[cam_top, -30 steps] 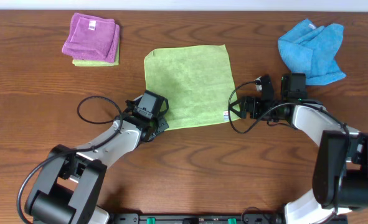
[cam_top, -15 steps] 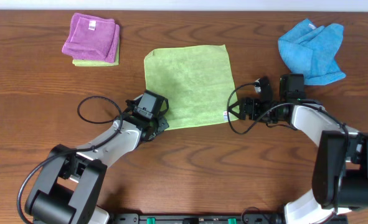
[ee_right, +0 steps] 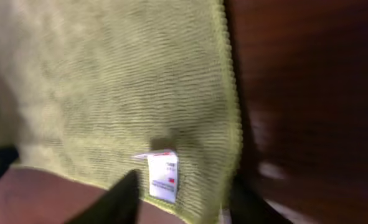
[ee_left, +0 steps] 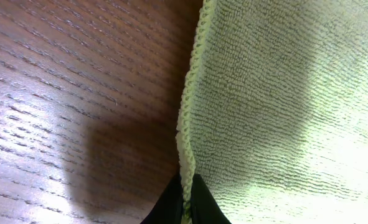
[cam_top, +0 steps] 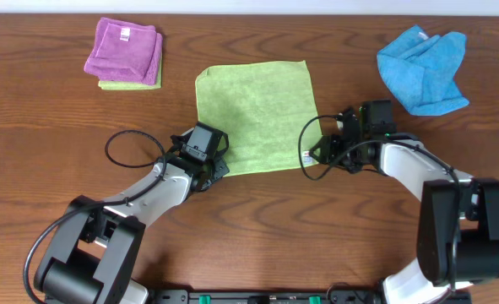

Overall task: Fold the cloth
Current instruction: 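Grasp the green cloth's bottom-left and bottom-right corners with both grippers, then lift the bottom edge with both grippers and fold it up toward the top edge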

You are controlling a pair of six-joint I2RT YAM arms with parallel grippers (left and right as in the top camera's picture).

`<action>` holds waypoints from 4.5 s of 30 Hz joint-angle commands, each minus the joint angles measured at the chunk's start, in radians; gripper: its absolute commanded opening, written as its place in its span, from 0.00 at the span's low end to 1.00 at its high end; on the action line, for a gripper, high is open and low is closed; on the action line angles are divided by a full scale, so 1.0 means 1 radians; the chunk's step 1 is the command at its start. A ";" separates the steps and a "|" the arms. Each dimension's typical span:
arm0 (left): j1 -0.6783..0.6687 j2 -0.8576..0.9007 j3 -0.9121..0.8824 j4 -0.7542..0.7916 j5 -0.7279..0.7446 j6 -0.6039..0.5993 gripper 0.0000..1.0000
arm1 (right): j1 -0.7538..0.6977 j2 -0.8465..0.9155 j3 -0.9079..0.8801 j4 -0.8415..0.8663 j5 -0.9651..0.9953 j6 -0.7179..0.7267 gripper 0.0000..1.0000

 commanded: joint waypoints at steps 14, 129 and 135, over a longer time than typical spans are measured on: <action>0.003 0.003 0.006 -0.104 0.064 0.009 0.06 | 0.018 -0.028 0.003 -0.206 0.177 0.150 0.02; 0.141 0.181 0.335 0.213 0.003 0.280 0.06 | 0.191 -0.072 0.039 0.348 0.613 0.053 0.01; 0.141 0.241 0.419 0.200 0.002 0.298 0.06 | 0.187 -0.023 0.042 0.389 0.623 0.039 0.01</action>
